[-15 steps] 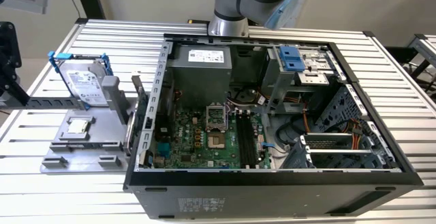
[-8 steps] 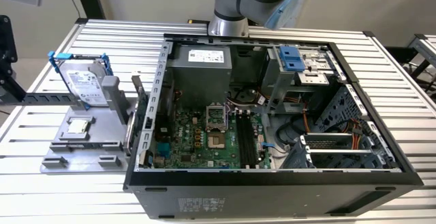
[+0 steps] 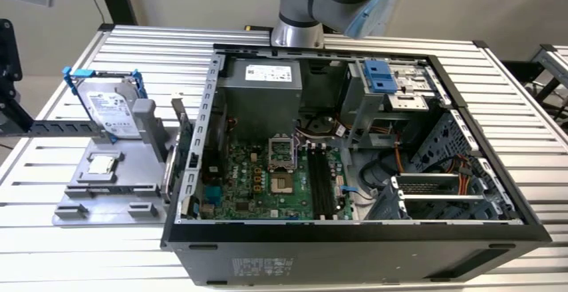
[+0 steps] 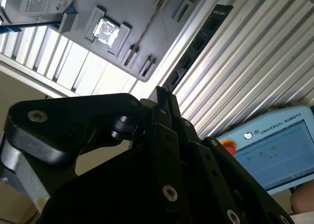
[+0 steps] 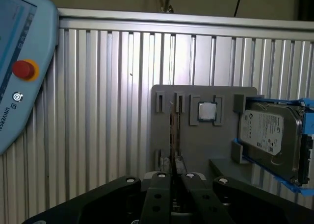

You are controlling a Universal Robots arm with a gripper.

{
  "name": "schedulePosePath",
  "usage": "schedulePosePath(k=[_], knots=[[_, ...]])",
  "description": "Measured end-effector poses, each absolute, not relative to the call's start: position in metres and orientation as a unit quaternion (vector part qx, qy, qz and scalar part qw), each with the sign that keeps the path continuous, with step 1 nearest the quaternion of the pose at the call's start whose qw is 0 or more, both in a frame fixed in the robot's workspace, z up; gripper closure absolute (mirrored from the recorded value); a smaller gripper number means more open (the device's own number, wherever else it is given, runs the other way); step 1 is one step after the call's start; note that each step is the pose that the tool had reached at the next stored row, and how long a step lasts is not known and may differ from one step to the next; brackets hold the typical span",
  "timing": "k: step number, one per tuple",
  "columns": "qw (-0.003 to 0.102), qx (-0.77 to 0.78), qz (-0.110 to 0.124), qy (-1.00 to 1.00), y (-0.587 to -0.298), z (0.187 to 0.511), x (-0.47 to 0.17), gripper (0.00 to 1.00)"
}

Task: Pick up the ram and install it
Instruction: 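Pick up the ram and move it above insertion slot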

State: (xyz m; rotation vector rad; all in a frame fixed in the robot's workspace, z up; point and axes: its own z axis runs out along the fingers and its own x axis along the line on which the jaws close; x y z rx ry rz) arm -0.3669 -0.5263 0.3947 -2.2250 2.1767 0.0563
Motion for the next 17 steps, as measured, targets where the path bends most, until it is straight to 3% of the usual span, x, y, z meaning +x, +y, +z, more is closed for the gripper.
schedulePosePath(k=[17], knots=[[0.014,-0.715,0.019,0.699,-0.526,0.395,-0.334,1.00]])
